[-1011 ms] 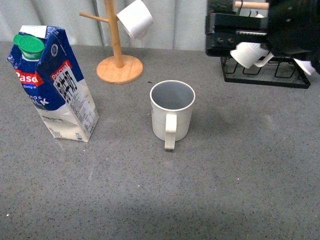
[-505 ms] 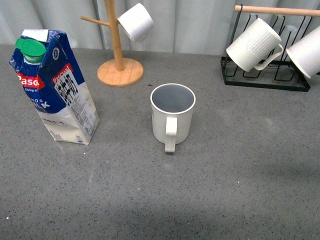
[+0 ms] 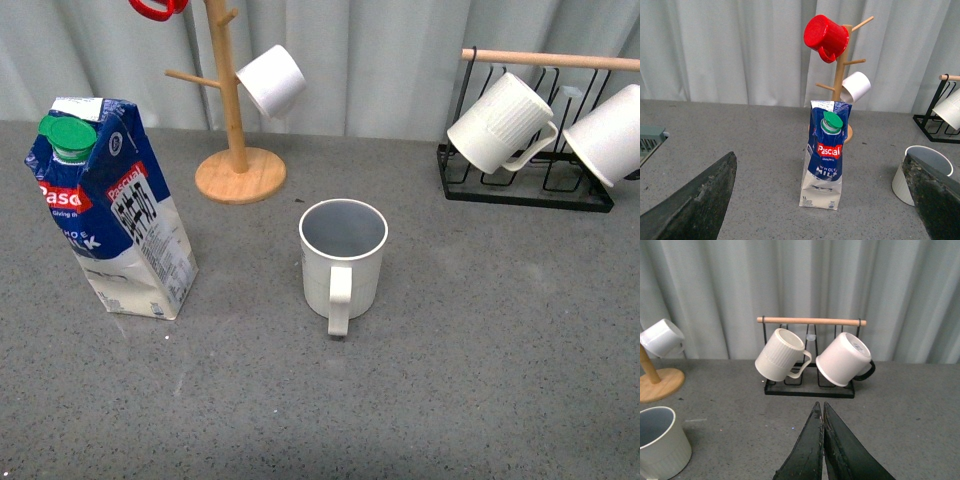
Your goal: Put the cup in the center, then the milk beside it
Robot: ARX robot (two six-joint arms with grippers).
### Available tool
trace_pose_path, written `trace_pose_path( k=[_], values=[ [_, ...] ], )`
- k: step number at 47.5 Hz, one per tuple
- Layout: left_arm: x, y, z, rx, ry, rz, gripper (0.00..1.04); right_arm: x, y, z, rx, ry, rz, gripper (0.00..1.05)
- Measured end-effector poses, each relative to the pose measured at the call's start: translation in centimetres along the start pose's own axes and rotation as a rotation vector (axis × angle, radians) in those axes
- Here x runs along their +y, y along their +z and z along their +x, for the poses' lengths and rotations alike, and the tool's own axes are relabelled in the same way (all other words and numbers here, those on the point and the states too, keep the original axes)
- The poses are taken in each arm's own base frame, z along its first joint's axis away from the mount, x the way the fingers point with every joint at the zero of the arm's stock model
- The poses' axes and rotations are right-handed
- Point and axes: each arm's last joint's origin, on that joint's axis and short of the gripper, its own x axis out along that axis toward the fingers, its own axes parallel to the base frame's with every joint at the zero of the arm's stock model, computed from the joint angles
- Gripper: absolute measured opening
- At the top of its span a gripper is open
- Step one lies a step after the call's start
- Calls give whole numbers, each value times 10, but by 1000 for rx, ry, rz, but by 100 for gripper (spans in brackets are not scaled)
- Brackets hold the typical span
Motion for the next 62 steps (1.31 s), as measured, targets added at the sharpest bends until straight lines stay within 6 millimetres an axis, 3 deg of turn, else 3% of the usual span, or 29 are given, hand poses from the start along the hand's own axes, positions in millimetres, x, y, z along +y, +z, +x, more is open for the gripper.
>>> trace_pose_path(
  k=[35, 62],
  values=[
    [0, 0, 0, 0, 0, 0, 98, -1, 6, -37, -23, -1, 0, 1],
    [0, 0, 0, 0, 0, 0, 98, -1, 5, -50, -25, 0, 0, 1]
  ],
)
